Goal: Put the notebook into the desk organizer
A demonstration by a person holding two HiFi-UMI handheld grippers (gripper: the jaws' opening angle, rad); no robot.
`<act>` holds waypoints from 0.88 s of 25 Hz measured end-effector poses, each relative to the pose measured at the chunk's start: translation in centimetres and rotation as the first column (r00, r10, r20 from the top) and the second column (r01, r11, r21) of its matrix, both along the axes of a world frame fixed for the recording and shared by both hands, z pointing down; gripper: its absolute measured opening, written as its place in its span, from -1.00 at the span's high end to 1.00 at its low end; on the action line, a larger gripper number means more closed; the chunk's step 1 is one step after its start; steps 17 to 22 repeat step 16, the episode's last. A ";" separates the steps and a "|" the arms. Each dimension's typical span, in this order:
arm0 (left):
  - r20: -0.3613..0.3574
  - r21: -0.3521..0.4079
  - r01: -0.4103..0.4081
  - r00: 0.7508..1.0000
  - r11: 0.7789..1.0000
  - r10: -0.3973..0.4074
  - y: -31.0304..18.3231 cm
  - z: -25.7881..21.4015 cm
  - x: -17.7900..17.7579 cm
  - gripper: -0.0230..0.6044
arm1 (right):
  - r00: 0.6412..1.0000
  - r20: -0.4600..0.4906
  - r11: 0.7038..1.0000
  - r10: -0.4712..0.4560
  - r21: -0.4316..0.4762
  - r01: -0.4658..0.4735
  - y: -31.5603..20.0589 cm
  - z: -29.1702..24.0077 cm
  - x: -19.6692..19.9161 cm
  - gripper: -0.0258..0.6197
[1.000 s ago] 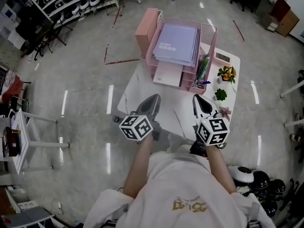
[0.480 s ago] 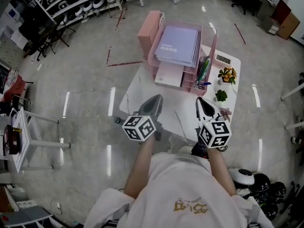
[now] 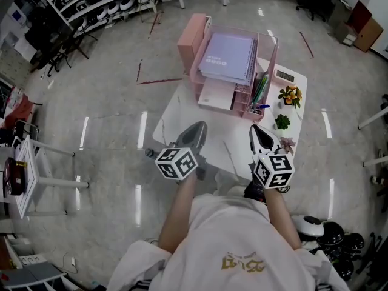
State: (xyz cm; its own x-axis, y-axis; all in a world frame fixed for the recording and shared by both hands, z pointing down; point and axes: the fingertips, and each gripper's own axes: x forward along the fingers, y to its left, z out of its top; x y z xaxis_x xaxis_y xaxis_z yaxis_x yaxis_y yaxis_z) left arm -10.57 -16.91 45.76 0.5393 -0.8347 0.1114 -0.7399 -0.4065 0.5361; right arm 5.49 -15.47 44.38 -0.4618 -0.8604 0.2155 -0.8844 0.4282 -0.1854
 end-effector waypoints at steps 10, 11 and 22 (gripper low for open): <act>-0.009 -0.002 -0.010 1.000 1.000 0.010 0.3 0.1 0.2 0.87 | 1.000 0.003 1.000 0.004 -0.006 -0.004 0.2 0.1 0.1 0.89; -0.010 -0.002 -0.009 1.000 1.000 0.009 0.3 0.0 0.2 0.87 | 1.000 0.004 1.000 0.003 -0.007 -0.003 0.2 0.2 0.1 0.89; -0.016 -0.001 -0.002 1.000 1.000 0.002 0.5 -0.1 -0.4 0.87 | 1.000 0.004 1.000 0.003 -0.016 -0.003 0.3 0.4 -0.1 0.89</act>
